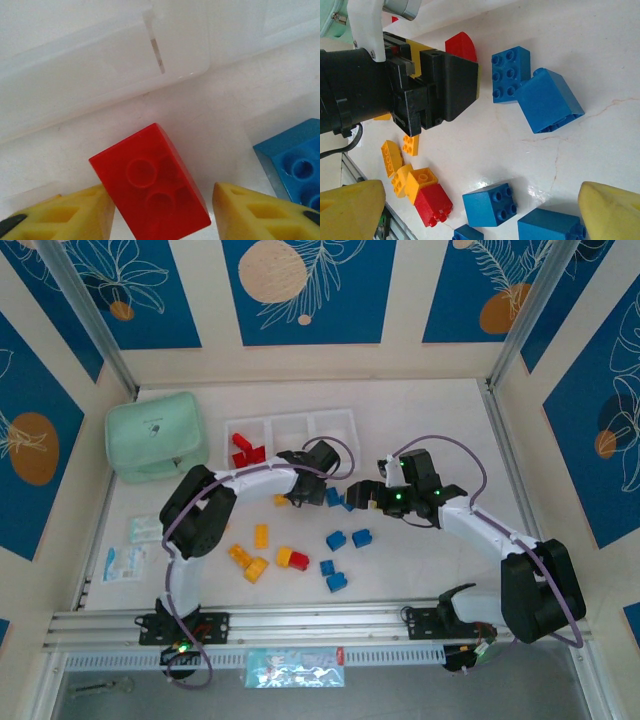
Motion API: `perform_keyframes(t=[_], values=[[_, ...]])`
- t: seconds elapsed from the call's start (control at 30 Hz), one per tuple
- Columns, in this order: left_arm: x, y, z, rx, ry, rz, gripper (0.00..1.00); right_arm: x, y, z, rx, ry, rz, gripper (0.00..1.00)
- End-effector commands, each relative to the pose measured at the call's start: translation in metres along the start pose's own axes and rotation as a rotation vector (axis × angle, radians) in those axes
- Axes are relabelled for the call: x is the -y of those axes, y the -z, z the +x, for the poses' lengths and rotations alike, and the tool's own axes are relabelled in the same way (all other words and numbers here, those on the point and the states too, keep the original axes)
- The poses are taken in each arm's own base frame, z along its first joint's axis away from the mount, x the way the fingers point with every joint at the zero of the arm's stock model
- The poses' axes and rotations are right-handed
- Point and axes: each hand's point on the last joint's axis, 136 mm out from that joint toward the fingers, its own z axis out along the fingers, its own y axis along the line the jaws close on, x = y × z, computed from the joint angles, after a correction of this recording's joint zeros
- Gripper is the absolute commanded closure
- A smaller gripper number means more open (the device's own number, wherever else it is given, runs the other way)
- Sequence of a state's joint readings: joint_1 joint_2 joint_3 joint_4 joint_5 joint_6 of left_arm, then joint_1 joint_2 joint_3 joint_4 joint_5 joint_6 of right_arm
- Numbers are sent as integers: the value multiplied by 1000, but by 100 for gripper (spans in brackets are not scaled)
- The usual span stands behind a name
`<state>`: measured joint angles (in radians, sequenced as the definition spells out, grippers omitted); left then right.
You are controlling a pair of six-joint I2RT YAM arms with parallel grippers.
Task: Sort the legos into containers by color
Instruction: Pick up the lego from the center of the table.
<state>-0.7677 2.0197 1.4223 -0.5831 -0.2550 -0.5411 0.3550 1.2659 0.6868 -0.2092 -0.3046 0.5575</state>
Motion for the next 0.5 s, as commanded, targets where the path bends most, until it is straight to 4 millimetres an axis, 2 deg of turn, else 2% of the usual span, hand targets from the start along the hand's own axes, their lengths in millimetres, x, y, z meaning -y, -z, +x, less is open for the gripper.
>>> perform_keyframes(t=[0.0,0.47], values=[[-3,-2,-1,-6,1,-1,51,-5,6,4,-3,5,-27,1],[-4,13,5,13,31,42,64,-13,12,2,-1,34,-37,1]])
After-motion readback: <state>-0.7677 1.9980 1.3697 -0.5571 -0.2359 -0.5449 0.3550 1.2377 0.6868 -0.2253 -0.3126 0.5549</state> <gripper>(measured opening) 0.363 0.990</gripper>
